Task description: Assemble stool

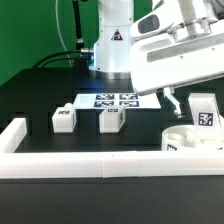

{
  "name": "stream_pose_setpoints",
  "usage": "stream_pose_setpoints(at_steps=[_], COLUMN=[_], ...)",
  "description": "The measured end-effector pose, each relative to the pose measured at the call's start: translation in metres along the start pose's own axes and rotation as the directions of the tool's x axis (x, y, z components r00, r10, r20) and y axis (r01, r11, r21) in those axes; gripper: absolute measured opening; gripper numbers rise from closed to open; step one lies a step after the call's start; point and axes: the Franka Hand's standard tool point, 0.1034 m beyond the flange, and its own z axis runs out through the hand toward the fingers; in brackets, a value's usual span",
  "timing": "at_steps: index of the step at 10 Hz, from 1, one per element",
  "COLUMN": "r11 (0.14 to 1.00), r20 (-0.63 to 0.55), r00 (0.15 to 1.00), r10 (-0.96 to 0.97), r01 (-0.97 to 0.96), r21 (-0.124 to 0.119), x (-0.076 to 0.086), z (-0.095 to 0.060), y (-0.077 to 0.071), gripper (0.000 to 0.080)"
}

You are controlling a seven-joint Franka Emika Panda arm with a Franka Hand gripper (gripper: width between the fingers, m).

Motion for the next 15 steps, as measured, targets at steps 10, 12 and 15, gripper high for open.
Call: stream_pose_setpoints(at_steps=[10, 12, 15], r11=[0.985, 0.981, 0.967], r20=[0.290, 0.399, 0.433], r00=[0.945, 0.902, 0.867], r10=[-0.151, -0.165, -0.245], r01=[0.120, 0.110, 0.186], r21=[0.122, 0.158, 0.174], x=[0.006, 0.002, 0.009], z=[-0.023, -0.027, -0.037], y=[-0.038, -0.044, -0.021], gripper=[0.0649, 0.0649, 0.0649])
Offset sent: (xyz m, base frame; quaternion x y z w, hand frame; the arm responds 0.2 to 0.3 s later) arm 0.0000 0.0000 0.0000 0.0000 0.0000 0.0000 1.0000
